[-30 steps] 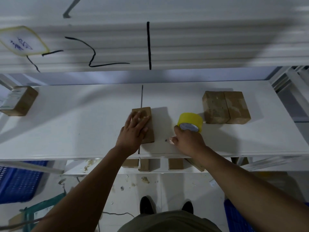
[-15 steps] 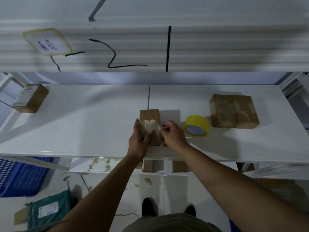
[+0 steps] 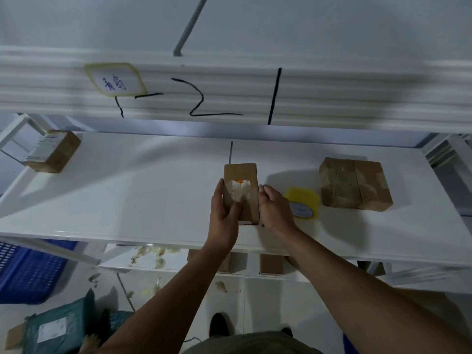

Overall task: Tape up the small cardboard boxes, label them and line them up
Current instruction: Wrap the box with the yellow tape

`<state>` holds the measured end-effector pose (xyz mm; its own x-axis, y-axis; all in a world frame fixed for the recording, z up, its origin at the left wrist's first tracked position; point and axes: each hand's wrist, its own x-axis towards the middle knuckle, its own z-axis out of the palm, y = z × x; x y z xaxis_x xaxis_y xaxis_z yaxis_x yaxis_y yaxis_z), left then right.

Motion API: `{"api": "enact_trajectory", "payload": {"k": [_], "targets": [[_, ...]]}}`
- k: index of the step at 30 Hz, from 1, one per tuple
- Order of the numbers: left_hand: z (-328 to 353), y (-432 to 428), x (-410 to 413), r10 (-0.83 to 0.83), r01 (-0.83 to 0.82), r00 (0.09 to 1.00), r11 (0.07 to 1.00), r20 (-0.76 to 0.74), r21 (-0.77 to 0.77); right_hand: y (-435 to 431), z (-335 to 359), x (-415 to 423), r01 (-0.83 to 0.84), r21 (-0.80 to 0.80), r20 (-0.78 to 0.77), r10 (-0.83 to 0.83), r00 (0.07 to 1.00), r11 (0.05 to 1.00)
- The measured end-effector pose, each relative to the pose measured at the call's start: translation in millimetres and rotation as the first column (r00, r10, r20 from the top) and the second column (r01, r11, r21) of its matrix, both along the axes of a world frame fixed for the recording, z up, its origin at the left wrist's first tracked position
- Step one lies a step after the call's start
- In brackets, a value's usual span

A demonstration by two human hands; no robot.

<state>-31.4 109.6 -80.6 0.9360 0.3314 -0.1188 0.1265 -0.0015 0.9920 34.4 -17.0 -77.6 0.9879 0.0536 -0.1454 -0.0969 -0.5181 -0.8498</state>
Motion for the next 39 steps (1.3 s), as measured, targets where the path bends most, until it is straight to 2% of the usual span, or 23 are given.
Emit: {"api": "enact_trajectory", "payload": {"k": [3, 6, 8, 9, 10, 12, 14, 17, 20, 25, 28, 32, 36, 39], "targets": [[3.6, -1.8, 2.0, 0.01, -0.009, 1.0, 1.0, 0.013, -0.016, -0.6, 15.0, 3.9, -0.028, 0.016, -0.123, 0.03, 0.992, 0.999], [7.4, -1.0, 4.8, -0.006, 0.007, 1.0, 0.999, 0.017, -0.053, 0.8, 27.0, 5.6, 0.035, 0.228, -0.408, 0.063, 0.911, 0.973], [12.4, 3.7, 6.7, -0.027, 0.025, 1.0, 0.989, -0.01, -0.148, -2.7, 32.0, 3.8, 0.181, 0.495, -0.581, 0.169, 0.796, 0.85], [15.2, 6.9, 8.8, -0.044, 0.036, 0.998, 0.977, -0.037, -0.211, -3.8, 33.7, 1.9, 0.24, 0.582, -0.609, 0.222, 0.761, 0.777], [17.0, 9.7, 11.6, -0.069, 0.05, 0.996, 0.962, -0.062, -0.267, -3.7, 33.9, -0.1, 0.262, 0.622, -0.599, 0.233, 0.766, 0.738], [22.6, 12.0, 15.2, -0.087, 0.059, 0.993, 0.953, -0.082, -0.297, 3.3, 33.3, -3.8, 0.255, 0.641, -0.508, 0.151, 0.848, 0.724], [29.5, 9.4, 16.9, -0.068, 0.042, 0.994, 0.957, -0.081, -0.287, 12.6, 32.5, -7.2, 0.221, 0.603, -0.372, 0.025, 0.928, 0.766], [33.6, 6.7, 18.1, -0.015, -0.005, 0.997, 0.966, -0.076, -0.258, 17.6, 34.5, -9.1, 0.169, 0.455, -0.246, -0.059, 0.967, 0.874], [33.9, 8.6, 21.3, 0.022, -0.03, 0.998, 0.986, -0.053, -0.162, 15.5, 33.7, -4.8, 0.113, 0.388, -0.143, -0.061, 0.988, 0.914], [38.5, 7.1, 23.0, 0.04, -0.037, 0.999, 0.994, 0.021, -0.101, 10.8, 29.0, -7.4, -0.085, 0.205, 0.034, 0.08, 0.996, 0.975], [33.9, 7.3, 23.0, 0.05, -0.049, 0.999, 0.998, 0.021, -0.046, 10.6, 26.3, -10.1, -0.071, 0.228, 0.002, 0.072, 0.997, 0.971], [27.3, 11.6, 22.5, -0.032, 0.032, 0.999, 0.997, 0.008, -0.069, 4.2, 23.5, -11.8, -0.037, 0.458, -0.171, 0.129, 0.977, 0.888], [20.7, 12.8, 22.2, -0.04, 0.04, 0.999, 0.998, -0.004, -0.044, 4.3, 12.3, -10.6, -0.025, 0.392, -0.193, 0.109, 0.975, 0.92], [20.9, 20.2, 22.4, -0.165, 0.153, 0.978, 0.983, -0.126, -0.101, 5.4, -3.8, -5.8, -0.021, 0.297, -0.239, 0.096, 0.966, 0.955]]}}
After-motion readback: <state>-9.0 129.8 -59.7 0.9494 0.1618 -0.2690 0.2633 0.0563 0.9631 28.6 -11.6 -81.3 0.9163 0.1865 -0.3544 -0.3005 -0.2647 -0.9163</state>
